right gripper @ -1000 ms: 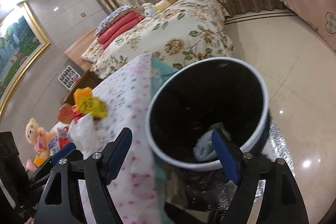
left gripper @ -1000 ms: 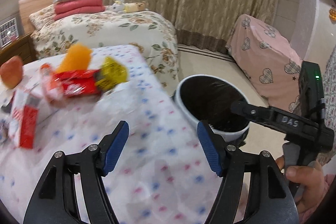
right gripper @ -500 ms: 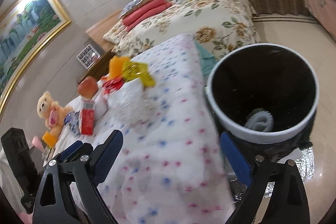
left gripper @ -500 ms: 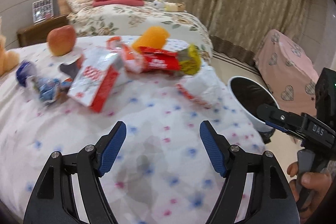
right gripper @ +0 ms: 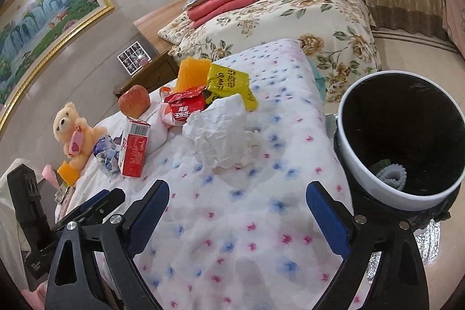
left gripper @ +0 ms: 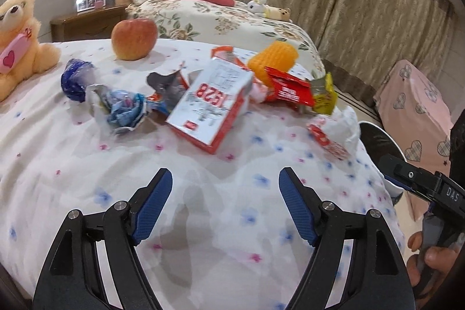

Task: Collect trash
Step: 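Grasp the white milk carton with the left tool while the right tool grasps the crumpled tissue, then carry the carton and tissue over the bin and open both tools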

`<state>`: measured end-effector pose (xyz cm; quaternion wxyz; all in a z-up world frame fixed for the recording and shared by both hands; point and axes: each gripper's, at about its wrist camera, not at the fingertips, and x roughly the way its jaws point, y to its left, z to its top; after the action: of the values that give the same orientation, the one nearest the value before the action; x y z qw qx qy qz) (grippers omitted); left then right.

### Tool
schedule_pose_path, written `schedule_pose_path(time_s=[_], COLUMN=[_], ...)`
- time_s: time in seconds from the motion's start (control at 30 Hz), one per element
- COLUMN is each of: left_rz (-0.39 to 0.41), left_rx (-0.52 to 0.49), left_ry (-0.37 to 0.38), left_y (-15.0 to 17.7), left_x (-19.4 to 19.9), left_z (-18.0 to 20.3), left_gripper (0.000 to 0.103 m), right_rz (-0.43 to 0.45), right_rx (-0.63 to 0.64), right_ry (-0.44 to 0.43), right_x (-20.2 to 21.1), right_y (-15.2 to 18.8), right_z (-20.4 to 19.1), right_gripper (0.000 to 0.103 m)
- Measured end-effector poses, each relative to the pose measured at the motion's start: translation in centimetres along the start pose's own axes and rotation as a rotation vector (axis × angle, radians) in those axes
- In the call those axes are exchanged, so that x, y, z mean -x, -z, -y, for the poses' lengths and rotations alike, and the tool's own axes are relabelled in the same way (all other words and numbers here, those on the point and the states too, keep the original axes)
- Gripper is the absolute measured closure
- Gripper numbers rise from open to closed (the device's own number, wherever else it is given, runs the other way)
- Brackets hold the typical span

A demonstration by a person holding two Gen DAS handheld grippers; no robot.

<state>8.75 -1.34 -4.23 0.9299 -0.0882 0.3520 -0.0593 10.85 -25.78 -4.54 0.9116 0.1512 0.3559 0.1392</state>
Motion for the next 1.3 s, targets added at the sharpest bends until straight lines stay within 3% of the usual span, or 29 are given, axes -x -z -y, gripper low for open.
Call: schedule_pose_path(time_s=[0.57, 0.8, 0.83, 0.9, 0.93, 0.97, 1.07, 1.3], left_rz=[-0.018, -0.068, -0.069, -0.071, -0.081, -0.089, -0.061, -0.064], left_rx=[0.021, 0.007, 0.002, -0.013, -0.022, -0.031, -0.057, -0.064], left_ry=[-0.033, -0.04, -0.04, -0.034, -0.026, -0.027, -0.019, 0.015], left_y=[-3.4, -4.4, -4.5, -4.5, -4.5, -4.3, -4.1, -2.9], left_x=[-2.4, -4.4, -4.5, -4.7, -4.9, -4.9, -4.2, -3.1], left_z=[-2.3, -2.4, -2.3, -2.1, -2.0, -1.8, -1.2, 0.0], left_gripper=[0.02, 0.02, 0.021, 0.04, 0.047, 0.048, 0.048, 0.048], right_rz=[-0.031, -0.042, -0.043, -0.048, -0.047, -0.046, -0.056, -0.025], right_rx=[0.015, 0.001, -0.001, -0.002, -0.002, 0.001, 0.006, -0.004], right_ry=[0.001, 0.001, 0.004, 0.005, 0.007, 0.009, -0.008, -0.02], right_x=[-3.3, -4.7, -4.9, -5.2, -5.2, -5.2, -5.3, -3.7], right_y=[-2.0, -2.9, -2.9, -3.0, -3.0, -3.0, -2.8, -2.3], right_z=[-1.0, -0.8, -0.8, -0.8, -0.9, -0.9, -0.9, -0.6], right_gripper=[0.007, 0.007, 0.007, 0.008, 0.009, 0.017, 0.049, 0.054])
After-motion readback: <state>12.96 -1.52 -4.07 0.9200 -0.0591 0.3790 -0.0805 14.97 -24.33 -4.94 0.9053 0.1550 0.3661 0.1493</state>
